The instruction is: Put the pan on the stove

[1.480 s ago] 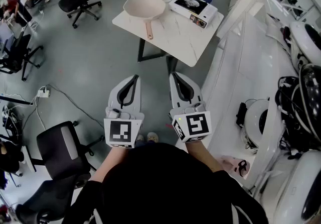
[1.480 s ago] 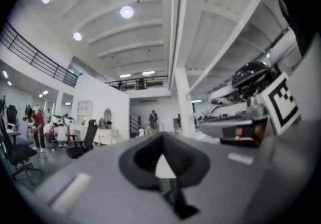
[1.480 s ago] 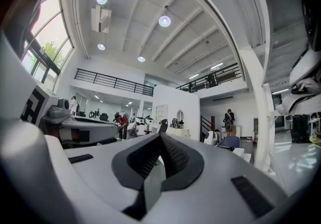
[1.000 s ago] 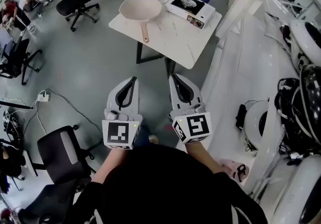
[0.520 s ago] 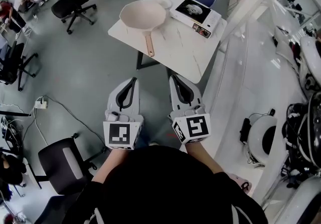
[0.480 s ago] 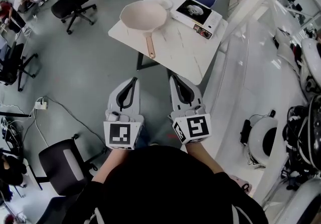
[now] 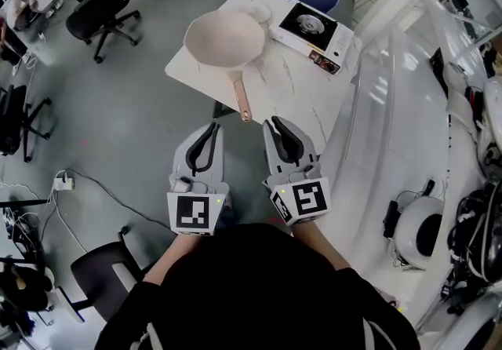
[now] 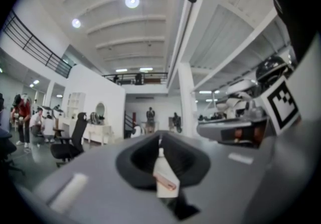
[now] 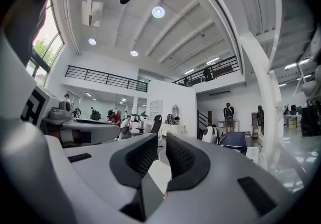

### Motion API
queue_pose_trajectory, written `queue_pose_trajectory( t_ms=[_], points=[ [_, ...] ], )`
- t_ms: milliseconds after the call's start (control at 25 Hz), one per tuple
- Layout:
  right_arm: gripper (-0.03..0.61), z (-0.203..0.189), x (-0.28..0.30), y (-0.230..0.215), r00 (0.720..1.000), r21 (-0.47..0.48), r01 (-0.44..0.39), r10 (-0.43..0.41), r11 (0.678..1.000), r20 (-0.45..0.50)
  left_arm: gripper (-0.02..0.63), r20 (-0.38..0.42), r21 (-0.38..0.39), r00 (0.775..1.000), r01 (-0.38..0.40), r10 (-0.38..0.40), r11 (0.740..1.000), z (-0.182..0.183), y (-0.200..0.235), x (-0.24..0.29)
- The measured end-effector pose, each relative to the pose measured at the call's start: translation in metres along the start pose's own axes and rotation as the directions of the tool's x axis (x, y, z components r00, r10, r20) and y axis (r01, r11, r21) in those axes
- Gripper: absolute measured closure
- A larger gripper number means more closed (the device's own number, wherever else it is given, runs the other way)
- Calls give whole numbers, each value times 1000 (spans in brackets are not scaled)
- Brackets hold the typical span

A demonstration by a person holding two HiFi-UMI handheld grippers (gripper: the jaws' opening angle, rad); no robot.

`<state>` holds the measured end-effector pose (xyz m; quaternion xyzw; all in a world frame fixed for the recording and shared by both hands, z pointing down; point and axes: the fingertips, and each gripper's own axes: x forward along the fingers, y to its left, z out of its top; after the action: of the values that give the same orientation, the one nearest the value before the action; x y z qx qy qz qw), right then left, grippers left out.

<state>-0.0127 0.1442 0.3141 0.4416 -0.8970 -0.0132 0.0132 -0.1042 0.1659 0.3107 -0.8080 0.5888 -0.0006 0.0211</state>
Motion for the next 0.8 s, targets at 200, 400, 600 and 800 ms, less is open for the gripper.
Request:
queue_pose_trajectory(
  t_ms=[200, 400, 600, 800],
  points=[
    [552, -12, 29, -5, 999, 26, 23, -22, 999, -29, 585, -29, -30, 998, 50, -51, 998, -12, 18, 25],
    [479, -25, 47, -11, 997, 47, 27, -23, 999, -72, 544, -75, -68, 989, 119, -124, 991, -31, 27, 46],
    [444, -36, 64, -20, 995, 60, 20, -14, 998, -102, 468, -103, -148, 976, 175, -191, 974, -48, 34, 70],
    [417, -49, 85, -37, 992, 70, -2, 11, 998, -125, 443, -124, -188, 968, 195, -220, 962, -65, 42, 100]
  ],
)
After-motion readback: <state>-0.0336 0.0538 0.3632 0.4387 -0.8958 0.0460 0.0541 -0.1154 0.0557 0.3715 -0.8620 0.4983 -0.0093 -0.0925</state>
